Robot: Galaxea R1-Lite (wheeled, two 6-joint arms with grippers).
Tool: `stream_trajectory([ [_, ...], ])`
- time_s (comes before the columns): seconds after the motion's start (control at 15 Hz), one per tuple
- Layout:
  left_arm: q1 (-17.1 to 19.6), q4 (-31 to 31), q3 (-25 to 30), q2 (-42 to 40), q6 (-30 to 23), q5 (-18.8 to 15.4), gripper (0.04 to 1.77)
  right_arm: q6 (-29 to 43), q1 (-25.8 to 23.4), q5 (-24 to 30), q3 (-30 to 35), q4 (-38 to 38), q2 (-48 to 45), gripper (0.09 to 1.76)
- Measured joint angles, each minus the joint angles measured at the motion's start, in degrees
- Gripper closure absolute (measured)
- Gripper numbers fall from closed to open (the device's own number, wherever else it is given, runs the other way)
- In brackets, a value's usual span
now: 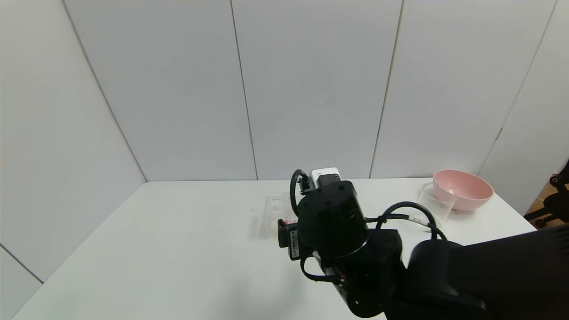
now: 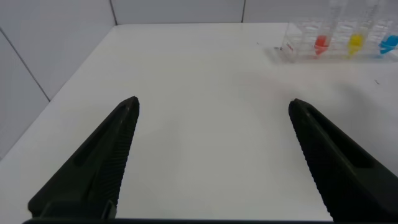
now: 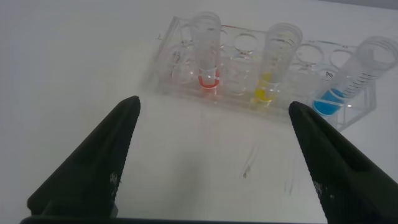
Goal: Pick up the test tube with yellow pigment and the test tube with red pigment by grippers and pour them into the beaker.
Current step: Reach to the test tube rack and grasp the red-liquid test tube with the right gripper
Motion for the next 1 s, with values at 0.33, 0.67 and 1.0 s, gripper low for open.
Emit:
stream_trajectory([
  [0.33, 0.00, 0.00, 0.00, 0.00, 0.00, 0.00, 0.09, -0.06, 0.52, -1.63, -10.89, 2.68, 9.40, 0.14],
  [0.67, 0.00, 0.00, 0.00, 0.00, 0.00, 0.00, 0.09, -0.24, -0.33, -2.27, -19.36, 5.58, 15.38, 0.14],
  [1.0, 0.00, 0.00, 0.00, 0.00, 0.02, 0.00, 0.09, -2.26, -2.43, -4.79, -25.06, 5.58, 20.21, 0.14],
])
